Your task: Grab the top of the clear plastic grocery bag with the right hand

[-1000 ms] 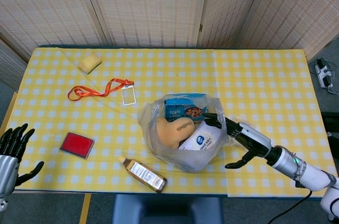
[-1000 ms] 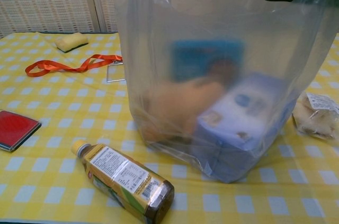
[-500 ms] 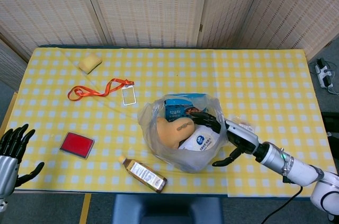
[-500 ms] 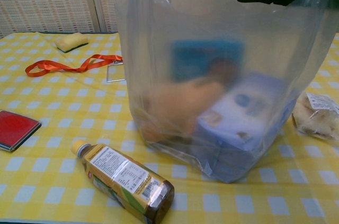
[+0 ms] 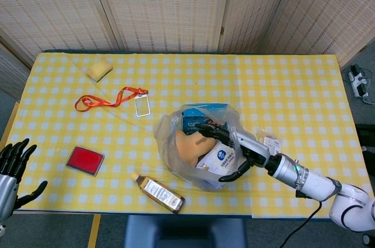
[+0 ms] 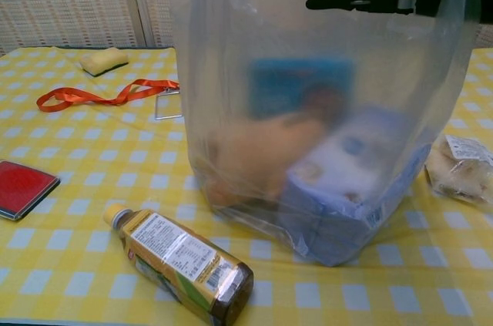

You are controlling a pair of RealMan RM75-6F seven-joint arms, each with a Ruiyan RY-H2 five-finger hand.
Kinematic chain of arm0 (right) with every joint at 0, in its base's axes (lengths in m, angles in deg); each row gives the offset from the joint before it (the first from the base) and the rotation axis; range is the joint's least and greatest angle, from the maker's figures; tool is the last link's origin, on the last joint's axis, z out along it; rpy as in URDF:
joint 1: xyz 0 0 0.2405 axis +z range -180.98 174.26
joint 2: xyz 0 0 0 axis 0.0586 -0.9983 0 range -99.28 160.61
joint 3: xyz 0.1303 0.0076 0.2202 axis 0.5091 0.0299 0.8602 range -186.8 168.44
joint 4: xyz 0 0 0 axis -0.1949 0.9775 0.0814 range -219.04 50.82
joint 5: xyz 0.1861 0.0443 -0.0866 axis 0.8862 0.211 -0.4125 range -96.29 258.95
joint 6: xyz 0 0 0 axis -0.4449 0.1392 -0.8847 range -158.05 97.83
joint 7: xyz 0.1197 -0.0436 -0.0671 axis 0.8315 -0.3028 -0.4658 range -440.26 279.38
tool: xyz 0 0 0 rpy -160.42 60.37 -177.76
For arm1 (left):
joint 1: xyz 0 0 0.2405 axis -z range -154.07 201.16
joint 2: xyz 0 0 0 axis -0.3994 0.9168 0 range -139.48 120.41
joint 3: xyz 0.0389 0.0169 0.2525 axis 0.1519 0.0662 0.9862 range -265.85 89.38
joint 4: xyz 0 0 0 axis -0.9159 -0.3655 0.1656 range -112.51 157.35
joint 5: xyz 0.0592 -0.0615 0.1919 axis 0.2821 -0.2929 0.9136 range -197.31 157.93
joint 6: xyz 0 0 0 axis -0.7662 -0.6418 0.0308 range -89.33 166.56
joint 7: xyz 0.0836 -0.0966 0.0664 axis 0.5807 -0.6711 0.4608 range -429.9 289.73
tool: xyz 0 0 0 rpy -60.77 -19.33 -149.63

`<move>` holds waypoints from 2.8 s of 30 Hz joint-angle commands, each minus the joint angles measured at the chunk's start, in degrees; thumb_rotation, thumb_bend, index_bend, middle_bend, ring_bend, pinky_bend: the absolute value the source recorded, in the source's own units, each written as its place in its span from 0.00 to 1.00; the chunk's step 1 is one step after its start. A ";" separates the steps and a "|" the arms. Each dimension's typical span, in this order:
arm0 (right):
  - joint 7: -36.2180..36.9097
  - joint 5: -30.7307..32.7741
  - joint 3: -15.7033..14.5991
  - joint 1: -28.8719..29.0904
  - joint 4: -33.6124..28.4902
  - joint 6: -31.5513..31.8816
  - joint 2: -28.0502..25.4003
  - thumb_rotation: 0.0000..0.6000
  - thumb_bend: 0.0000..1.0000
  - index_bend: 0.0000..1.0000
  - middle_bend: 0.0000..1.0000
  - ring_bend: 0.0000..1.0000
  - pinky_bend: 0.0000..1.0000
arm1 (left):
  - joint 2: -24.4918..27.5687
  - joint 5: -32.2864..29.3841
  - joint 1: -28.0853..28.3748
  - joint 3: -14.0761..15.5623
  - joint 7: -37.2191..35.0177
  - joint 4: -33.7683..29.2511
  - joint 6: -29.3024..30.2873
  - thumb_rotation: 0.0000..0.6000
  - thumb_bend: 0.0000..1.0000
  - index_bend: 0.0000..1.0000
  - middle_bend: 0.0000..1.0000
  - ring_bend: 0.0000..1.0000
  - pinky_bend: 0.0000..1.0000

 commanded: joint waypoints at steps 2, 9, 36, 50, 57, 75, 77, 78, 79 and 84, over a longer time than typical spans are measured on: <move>-1.09 0.51 0.42 0.54 -0.88 -0.92 0.46 1.00 0.00 0.00 0.00 0.00 0.00 | 0.10 0.17 -0.07 0.10 -0.29 0.09 0.15 1.00 0.27 0.00 0.00 0.00 0.00; -2.64 1.81 1.38 1.40 -1.05 -2.48 1.66 1.00 0.00 0.00 0.00 0.00 0.00 | 0.23 0.39 -0.33 0.21 -0.74 0.18 0.67 1.00 0.27 0.00 0.00 0.00 0.00; -4.94 4.76 5.65 5.60 -1.77 -7.06 5.25 1.00 0.00 0.00 0.00 0.00 0.00 | 0.66 0.56 -0.60 0.35 -2.60 0.66 1.20 1.00 0.27 0.00 0.00 0.00 0.00; -4.32 6.81 8.41 8.46 0.58 -9.27 9.50 1.00 0.00 0.00 0.00 0.00 0.00 | 0.87 0.57 -0.79 0.36 -3.71 1.13 1.61 1.00 0.27 0.00 0.00 0.00 0.00; -3.84 7.11 9.48 9.88 2.95 -9.73 12.47 1.00 0.00 0.00 0.00 0.06 0.00 | 0.89 0.50 -0.92 0.33 -3.88 1.21 1.80 1.00 0.27 0.00 0.00 0.00 0.00; 6.44 6.47 11.23 12.09 8.92 -5.37 19.62 0.99 0.00 0.00 0.01 0.16 0.00 | 1.00 0.56 -0.99 0.45 -4.09 1.24 1.70 1.00 0.27 0.00 0.00 0.00 0.00; 9.44 6.41 11.54 12.32 9.69 -4.30 20.28 1.00 0.00 0.00 0.04 0.17 0.00 | 0.99 0.47 -0.96 0.42 -4.06 1.22 1.60 1.00 0.27 0.00 0.00 0.00 0.00; 10.51 6.34 11.62 12.42 10.06 -3.88 20.52 0.99 0.00 0.01 0.05 0.17 0.00 | 0.99 0.44 -0.97 0.41 -4.05 1.21 1.60 1.00 0.27 0.00 0.00 0.00 0.00; 11.46 6.28 11.70 12.52 10.61 -3.44 20.84 0.99 0.00 0.02 0.06 0.16 0.00 | 1.00 0.42 -0.99 0.40 -4.04 1.22 1.62 1.00 0.27 0.00 0.00 0.00 0.00; 14.30 6.68 12.04 12.66 11.99 -2.07 21.75 1.00 0.00 0.13 0.16 0.19 0.00 | 1.00 0.33 -1.05 0.28 -4.18 1.30 1.81 1.00 0.27 0.00 0.00 0.00 0.00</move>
